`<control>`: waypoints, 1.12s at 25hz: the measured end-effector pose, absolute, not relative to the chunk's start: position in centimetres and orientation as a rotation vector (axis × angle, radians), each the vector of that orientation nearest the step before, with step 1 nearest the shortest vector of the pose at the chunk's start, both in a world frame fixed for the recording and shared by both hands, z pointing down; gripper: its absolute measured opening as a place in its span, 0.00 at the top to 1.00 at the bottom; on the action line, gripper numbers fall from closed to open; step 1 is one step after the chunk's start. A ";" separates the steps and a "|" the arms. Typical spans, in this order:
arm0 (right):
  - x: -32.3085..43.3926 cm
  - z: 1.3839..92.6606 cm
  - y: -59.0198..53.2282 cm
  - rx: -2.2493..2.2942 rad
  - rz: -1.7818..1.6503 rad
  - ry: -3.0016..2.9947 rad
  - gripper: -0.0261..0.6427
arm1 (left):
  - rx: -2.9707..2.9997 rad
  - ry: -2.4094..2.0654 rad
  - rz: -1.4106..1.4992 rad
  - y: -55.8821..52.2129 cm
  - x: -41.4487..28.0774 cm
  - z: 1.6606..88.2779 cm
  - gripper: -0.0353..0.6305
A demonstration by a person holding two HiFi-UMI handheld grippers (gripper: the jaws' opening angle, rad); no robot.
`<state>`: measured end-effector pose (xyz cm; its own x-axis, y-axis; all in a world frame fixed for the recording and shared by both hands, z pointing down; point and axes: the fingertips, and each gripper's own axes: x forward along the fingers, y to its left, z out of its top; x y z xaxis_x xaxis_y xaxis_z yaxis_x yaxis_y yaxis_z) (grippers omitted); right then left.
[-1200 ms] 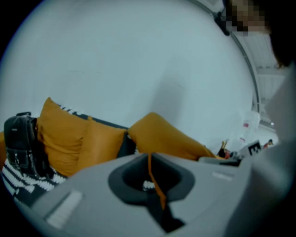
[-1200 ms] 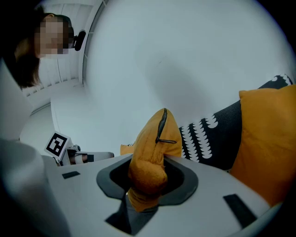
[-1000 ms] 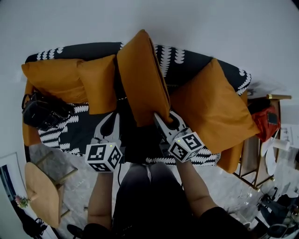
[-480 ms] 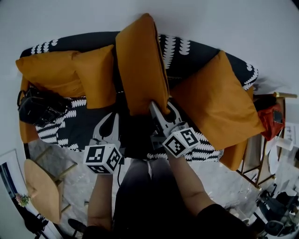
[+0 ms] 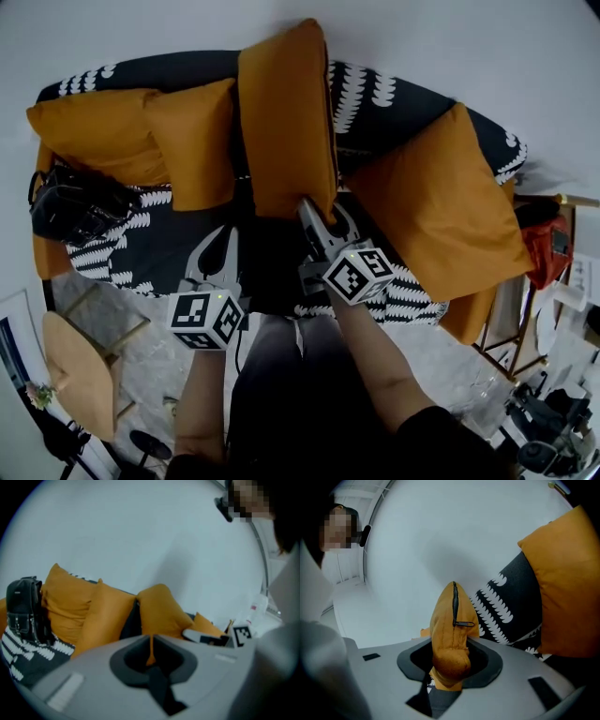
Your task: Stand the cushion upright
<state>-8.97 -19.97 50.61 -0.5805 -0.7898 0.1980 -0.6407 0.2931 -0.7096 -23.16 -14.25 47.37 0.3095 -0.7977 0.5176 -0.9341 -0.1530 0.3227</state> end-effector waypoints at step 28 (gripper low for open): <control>-10.9 63.5 -21.6 -1.212 -1.478 2.608 0.69 | 1.896 -1.498 0.454 -18.4 -22.9 57.5 0.91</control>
<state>-10.86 -21.57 63.55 -0.7154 -0.5612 0.4161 -0.6453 0.3026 -0.7014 -22.94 -18.38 57.50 0.2803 -0.7180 0.6371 -0.9508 -0.1168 0.2868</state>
